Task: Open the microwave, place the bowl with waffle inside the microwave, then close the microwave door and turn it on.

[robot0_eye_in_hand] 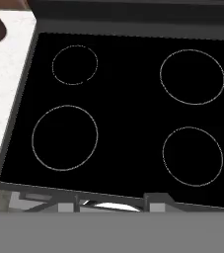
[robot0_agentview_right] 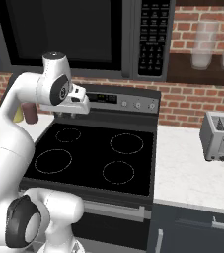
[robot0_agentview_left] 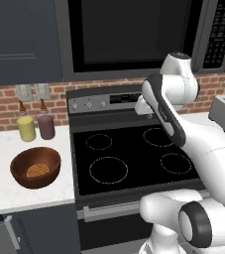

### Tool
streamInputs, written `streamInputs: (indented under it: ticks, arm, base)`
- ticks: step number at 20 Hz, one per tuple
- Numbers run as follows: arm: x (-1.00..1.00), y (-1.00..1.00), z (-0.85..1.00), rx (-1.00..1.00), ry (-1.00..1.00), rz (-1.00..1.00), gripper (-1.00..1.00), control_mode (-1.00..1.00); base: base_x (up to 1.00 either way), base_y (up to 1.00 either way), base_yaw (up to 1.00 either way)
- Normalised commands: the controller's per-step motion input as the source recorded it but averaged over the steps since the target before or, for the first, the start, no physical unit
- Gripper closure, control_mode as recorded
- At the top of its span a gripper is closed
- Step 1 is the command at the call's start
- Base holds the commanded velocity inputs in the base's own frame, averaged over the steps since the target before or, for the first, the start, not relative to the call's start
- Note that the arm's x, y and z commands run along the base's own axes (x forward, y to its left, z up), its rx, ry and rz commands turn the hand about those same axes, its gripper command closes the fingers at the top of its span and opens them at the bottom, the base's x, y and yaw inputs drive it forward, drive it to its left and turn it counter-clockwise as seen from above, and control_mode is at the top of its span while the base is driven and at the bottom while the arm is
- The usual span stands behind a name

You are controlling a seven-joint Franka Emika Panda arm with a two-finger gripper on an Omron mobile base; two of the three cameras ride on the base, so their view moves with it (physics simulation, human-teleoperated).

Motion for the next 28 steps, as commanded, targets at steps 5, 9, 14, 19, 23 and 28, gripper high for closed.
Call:
streamInputs:
  ticks: [5, 9, 14, 19, 23, 28]
  arm:
    - [-0.09, 0.0, 0.0, 0.0, -0.07, 0.0, -1.0, -1.0]
    - [-0.09, -0.01, 0.01, 0.0, -0.07, 0.03, -1.0, -1.0]
    - [-0.2, -0.18, 0.08, 0.0, -0.16, 0.04, -1.0, -1.0]
    - [-0.24, -0.28, 0.26, 0.0, -0.21, 0.03, -1.0, -1.0]
    - [-0.23, -0.11, 0.62, 0.0, -0.31, 0.01, -1.0, -1.0]
    - [-0.19, 0.0, 0.86, 0.0, -0.33, 0.0, -1.0, -1.0]
  base:
    - [0.0, 0.0, 0.0]
    - [0.0, 0.0, 0.0]
    - [0.0, 0.0, 0.0]
    - [0.0, 0.0, 0.0]
    - [0.0, 0.0, 0.0]
    - [0.0, 0.0, 0.0]
